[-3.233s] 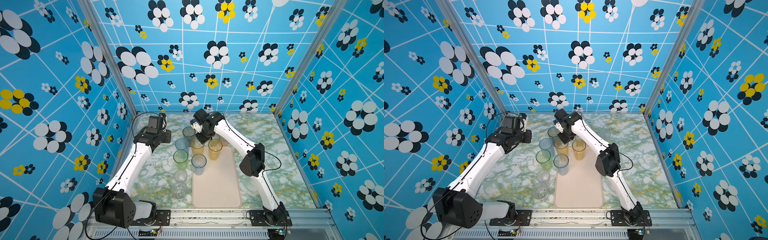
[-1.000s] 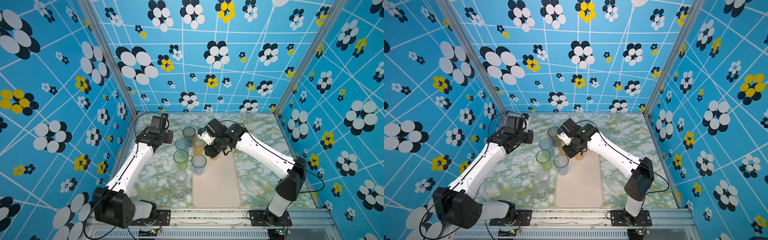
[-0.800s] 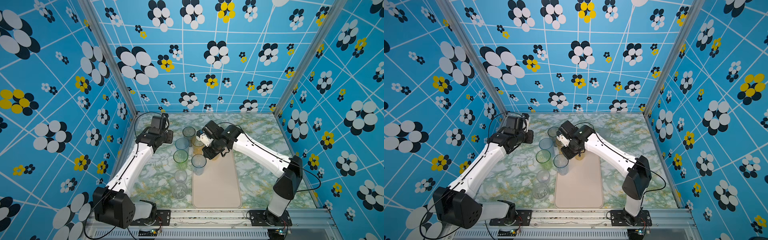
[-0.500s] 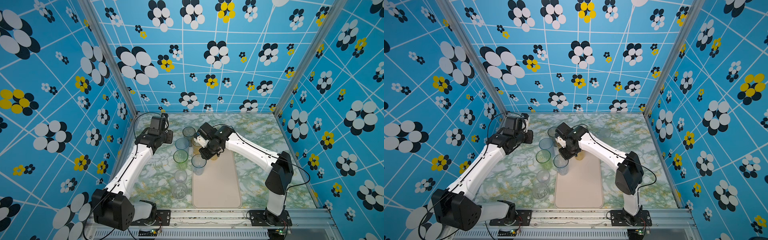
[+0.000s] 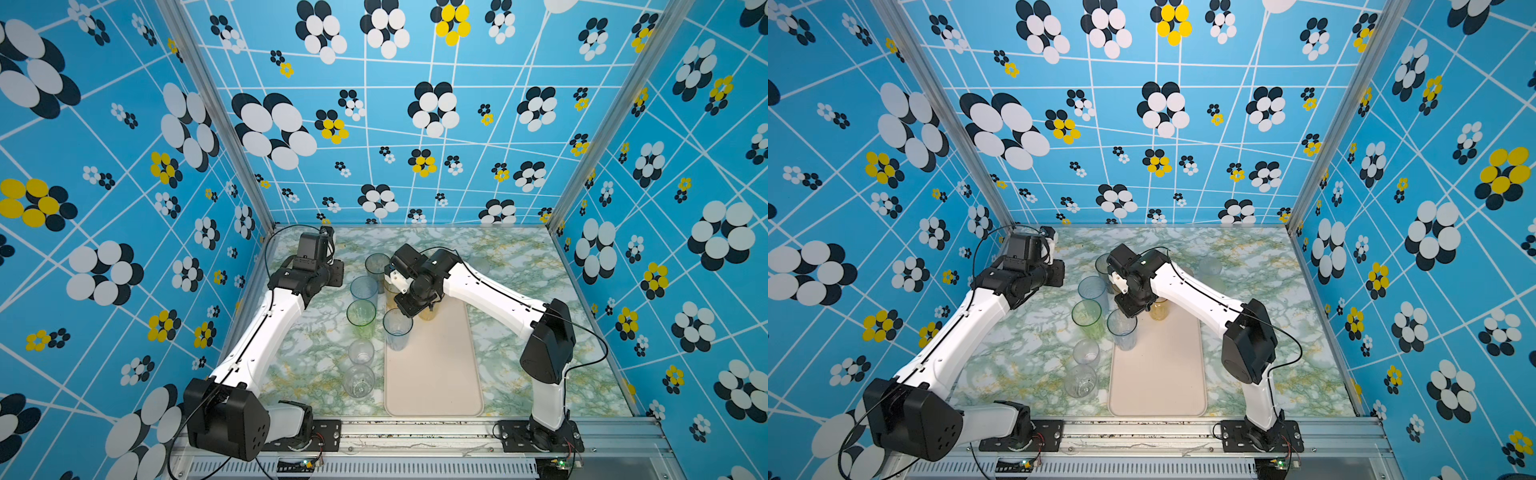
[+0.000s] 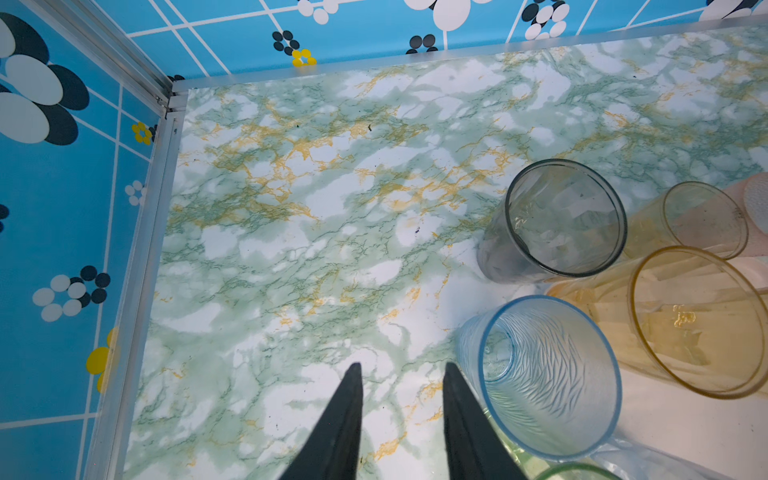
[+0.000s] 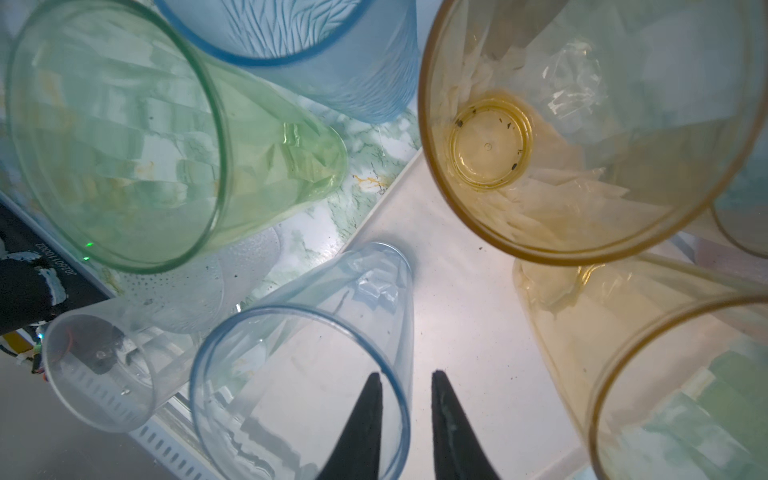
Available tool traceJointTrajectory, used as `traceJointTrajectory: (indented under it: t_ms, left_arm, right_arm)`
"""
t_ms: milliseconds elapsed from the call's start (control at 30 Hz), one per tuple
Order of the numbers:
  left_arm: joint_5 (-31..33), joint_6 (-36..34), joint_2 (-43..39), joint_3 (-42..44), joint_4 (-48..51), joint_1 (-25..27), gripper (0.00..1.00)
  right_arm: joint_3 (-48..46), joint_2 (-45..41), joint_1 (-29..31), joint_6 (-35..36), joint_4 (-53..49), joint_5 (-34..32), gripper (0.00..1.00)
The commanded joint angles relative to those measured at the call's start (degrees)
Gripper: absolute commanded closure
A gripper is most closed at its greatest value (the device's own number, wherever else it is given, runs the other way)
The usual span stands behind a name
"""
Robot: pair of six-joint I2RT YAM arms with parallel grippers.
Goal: Place the glasses into the tray
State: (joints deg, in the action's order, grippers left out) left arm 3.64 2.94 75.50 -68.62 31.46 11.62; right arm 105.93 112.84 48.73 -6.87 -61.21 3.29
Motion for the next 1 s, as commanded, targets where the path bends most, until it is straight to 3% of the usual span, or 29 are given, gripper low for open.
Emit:
traceJointTrajectory:
  t_ms: [0, 267, 967]
  left_arm:
    - [-0.86, -0.83, -1.68, 0.95, -0.7, -0.5, 0.65]
    - [-1.0, -0.83, -1.81, 1.0, -0.7, -0.59, 0.65]
    - [-1.31, -0.92, -1.67, 0.95, -0.56, -0.83, 0.65]
  right_arm:
    - [1.61, 0.72, 0.49, -0.33, -2.42, -1.08, 0.78]
    - [1.67, 1.15, 0.84, -0.16, -2.16, -1.67, 0.89]
    - [2.52, 1.43, 0.27, -0.86, 0.13, -5.52, 0.9]
